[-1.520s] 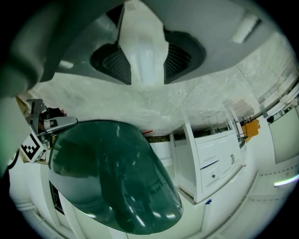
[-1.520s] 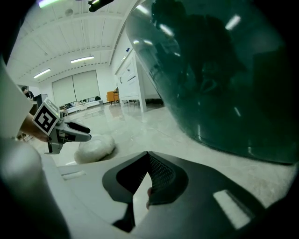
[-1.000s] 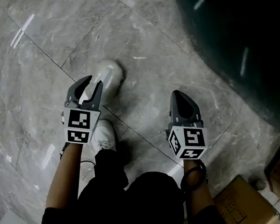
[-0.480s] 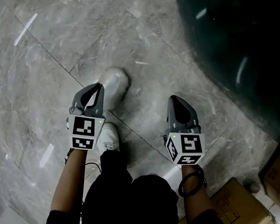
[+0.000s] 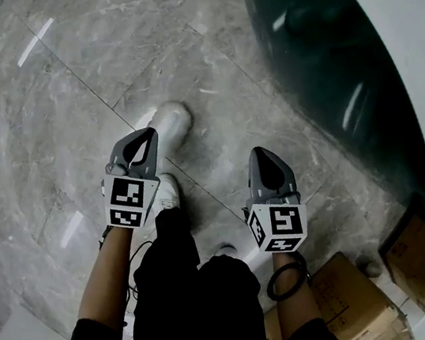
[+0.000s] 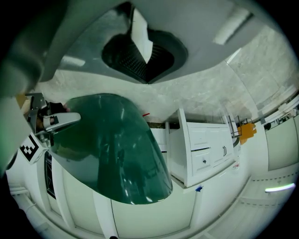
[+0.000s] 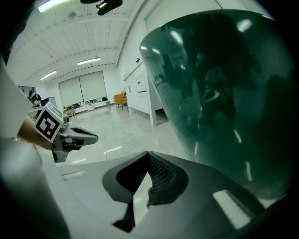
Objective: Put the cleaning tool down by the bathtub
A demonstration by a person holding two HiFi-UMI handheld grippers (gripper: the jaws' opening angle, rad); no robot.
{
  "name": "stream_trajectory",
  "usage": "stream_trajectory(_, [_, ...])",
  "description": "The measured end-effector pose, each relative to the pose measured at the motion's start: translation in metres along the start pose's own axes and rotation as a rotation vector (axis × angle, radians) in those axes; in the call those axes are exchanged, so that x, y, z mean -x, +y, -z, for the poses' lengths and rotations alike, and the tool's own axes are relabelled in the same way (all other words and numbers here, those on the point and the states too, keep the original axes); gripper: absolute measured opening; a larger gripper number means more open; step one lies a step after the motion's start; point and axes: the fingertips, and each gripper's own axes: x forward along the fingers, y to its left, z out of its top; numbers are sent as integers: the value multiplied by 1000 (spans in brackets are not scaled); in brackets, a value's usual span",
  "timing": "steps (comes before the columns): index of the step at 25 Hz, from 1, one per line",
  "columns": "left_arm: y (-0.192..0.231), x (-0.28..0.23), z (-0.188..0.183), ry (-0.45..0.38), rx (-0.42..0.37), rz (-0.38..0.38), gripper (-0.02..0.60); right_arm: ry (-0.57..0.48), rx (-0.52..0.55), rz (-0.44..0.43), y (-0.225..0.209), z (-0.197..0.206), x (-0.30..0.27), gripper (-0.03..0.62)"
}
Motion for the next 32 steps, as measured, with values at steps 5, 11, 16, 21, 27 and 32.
stream_trajectory(5, [-5,46,-50,5,6,10,2,2,-2,-3,11,-53,41,14])
stream_trajectory(11, [-14,113,-115,11,-5,20,2,-11,9,-16,27,-128,97,14])
stream_trajectory(16, [-23,167,-166,4,14,20,2,-14,39,-32,42,-180,141,14])
stream_trajectory(21, [-30,213,-214,-30,39,-6,2,-60,34,-15,48,-231,187,14])
stream_trajectory(27, [-47,272,-253,-24,101,-35,2,-96,35,2,45,-277,249,14])
stream_trajectory(32, [-71,319,-295,-85,107,-47,0,-150,42,9,41,-315,300,14])
